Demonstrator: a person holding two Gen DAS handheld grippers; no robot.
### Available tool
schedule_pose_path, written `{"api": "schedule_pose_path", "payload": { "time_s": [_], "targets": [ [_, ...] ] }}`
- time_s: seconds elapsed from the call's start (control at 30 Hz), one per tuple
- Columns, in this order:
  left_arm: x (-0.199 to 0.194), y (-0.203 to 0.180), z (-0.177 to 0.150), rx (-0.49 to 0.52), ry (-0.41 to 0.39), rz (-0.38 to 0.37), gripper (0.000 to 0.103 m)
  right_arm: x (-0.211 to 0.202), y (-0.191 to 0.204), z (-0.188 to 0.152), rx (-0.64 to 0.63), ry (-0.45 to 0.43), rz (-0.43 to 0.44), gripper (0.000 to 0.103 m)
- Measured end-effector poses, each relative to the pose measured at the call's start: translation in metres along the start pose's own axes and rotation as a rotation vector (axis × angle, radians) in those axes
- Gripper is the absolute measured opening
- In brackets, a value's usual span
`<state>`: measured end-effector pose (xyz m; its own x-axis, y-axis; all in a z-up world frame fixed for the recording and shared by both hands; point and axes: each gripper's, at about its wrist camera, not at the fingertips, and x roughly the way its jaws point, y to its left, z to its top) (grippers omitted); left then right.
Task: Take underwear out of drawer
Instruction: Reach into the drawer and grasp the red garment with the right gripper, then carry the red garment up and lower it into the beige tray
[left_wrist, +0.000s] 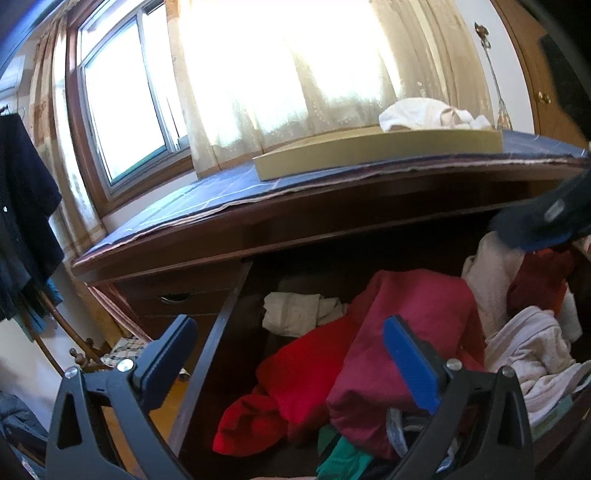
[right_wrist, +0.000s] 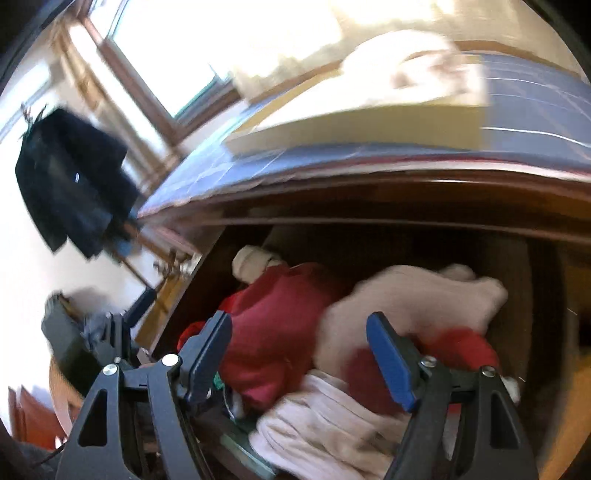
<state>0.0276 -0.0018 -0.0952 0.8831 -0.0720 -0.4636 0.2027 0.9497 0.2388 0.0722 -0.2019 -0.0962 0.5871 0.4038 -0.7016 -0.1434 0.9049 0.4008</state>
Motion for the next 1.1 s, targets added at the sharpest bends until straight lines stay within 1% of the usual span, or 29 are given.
{"api": "schedule_pose_path", "payload": {
  "time_s": [0.07, 0.13, 0.2, 0.23, 0.3, 0.37, 0.47, 0.57, 0.6, 0.63, 0.7, 0.77, 0.8, 0.87, 0.97, 1.0, 1.03, 1.1],
  "targets": [
    [-0.004, 0.008, 0.000, -0.021, 0.002, 0.002, 0.103, 0.019, 0.008, 0.003, -0.023, 0.039, 0.003, 0.077],
    [-0.006, 0.015, -0.001, -0.012, -0.002, 0.041, 0.103, 0.041, 0.014, 0.008, -0.027, 0.086, 0.008, 0.077],
    [-0.006, 0.021, -0.003, 0.025, -0.003, 0.082, 0.103, 0.060, 0.017, 0.010, -0.036, 0.138, 0.008, 0.077],
    [-0.006, 0.022, -0.003, 0.036, -0.003, 0.093, 0.103, 0.072, 0.020, 0.012, -0.054, 0.170, -0.021, 0.077],
    [-0.006, 0.026, -0.005, 0.052, -0.006, 0.112, 0.103, 0.087, 0.023, 0.013, -0.091, 0.200, -0.065, 0.077],
    [-0.006, 0.031, -0.007, 0.049, -0.001, 0.116, 0.103, 0.105, 0.027, 0.014, -0.126, 0.256, -0.097, 0.077],
    [-0.003, 0.034, -0.008, 0.038, 0.013, 0.112, 0.103, 0.124, 0.030, 0.015, -0.134, 0.316, -0.110, 0.083],
    [-0.003, 0.033, -0.006, 0.037, 0.012, 0.104, 0.103, 0.135, 0.036, 0.013, -0.188, 0.380, -0.123, 0.083],
    [-0.003, 0.033, -0.006, 0.038, 0.011, 0.101, 0.103, 0.137, 0.038, 0.011, -0.212, 0.397, -0.119, 0.082],
    [-0.004, 0.031, -0.006, 0.039, 0.012, 0.099, 0.103, 0.135, 0.039, 0.009, -0.230, 0.392, -0.120, 0.078],
    [-0.005, 0.031, -0.007, 0.039, 0.012, 0.099, 0.103, 0.130, 0.038, 0.007, -0.227, 0.388, -0.096, 0.050],
    [-0.005, 0.031, -0.006, 0.030, 0.018, 0.098, 0.103, 0.117, 0.035, 0.006, -0.220, 0.357, -0.071, 0.041],
    [-0.005, 0.031, -0.006, 0.023, 0.022, 0.094, 0.103, 0.108, 0.034, 0.005, -0.217, 0.325, -0.063, 0.038],
    [-0.005, 0.033, -0.004, -0.002, 0.030, 0.075, 0.103, 0.089, 0.032, 0.004, -0.202, 0.260, -0.031, 0.037],
    [-0.006, 0.034, -0.001, -0.022, 0.032, 0.060, 0.103, 0.056, 0.033, 0.000, -0.170, 0.134, 0.018, 0.036],
    [-0.007, 0.033, 0.000, -0.023, 0.030, 0.057, 0.103, 0.043, 0.035, -0.001, -0.169, 0.087, 0.029, 0.037],
    [-0.007, 0.032, 0.002, -0.022, 0.027, 0.054, 0.103, 0.026, 0.037, -0.001, -0.174, 0.016, 0.037, 0.036],
    [-0.008, 0.028, 0.005, -0.019, 0.024, 0.044, 0.103, 0.001, 0.038, 0.000, -0.191, -0.079, 0.032, 0.037]
  ]
}}
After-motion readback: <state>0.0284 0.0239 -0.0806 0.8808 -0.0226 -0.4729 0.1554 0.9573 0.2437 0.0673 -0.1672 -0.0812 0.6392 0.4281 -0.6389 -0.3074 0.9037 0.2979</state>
